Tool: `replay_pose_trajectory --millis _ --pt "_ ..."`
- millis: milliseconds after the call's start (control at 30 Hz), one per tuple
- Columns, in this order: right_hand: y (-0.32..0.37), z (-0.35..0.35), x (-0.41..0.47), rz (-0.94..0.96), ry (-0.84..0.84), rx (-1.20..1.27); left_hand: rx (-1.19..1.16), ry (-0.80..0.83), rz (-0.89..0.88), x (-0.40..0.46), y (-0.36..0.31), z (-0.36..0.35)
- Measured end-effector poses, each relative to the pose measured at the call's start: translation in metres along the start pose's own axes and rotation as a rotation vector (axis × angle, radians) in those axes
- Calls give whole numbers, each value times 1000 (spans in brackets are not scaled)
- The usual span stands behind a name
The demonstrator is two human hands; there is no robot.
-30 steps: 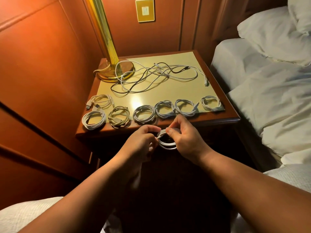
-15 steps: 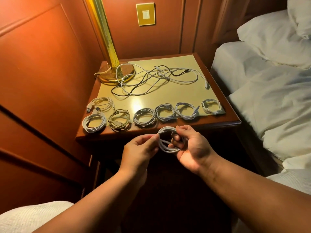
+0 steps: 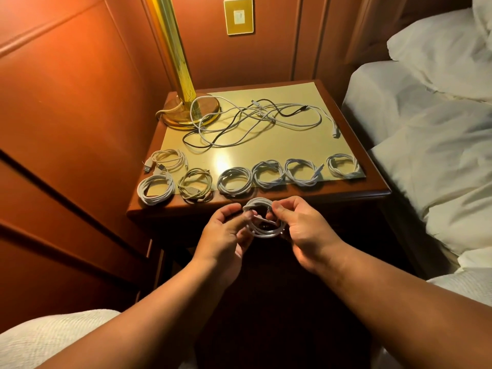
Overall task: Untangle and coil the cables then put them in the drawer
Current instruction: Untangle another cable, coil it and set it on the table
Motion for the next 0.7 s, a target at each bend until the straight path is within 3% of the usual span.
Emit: replay_pose_trajectory --millis 167,300,400,500,600,700 --pt "5 2 -1 112 -9 -107 -201 226 157 -4 -12 -2" --pt "4 2 4 48 8 -40 -192 382 145 -9 -17 -3" --pt "3 3 4 -13 37 13 41 295 -20 -7 -16 -3" --pt "3 5 4 44 28 -32 258 202 -224 -5 -15 -2" --pt "6 8 6 184 -6 -101 282 197 -308 -5 -14 0" --pt "8 9 6 265 0 -134 207 175 -254 -6 -12 -1"
Point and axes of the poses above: each hand's wrist, its own x-axis towards the middle knuckle, its own z-axis out of the back of the hand, y = z × x, the point moved 1 cm from there along x, towards the middle knuckle, and after that the axes turned 14 degrees about -y, right-handed, at the moved point
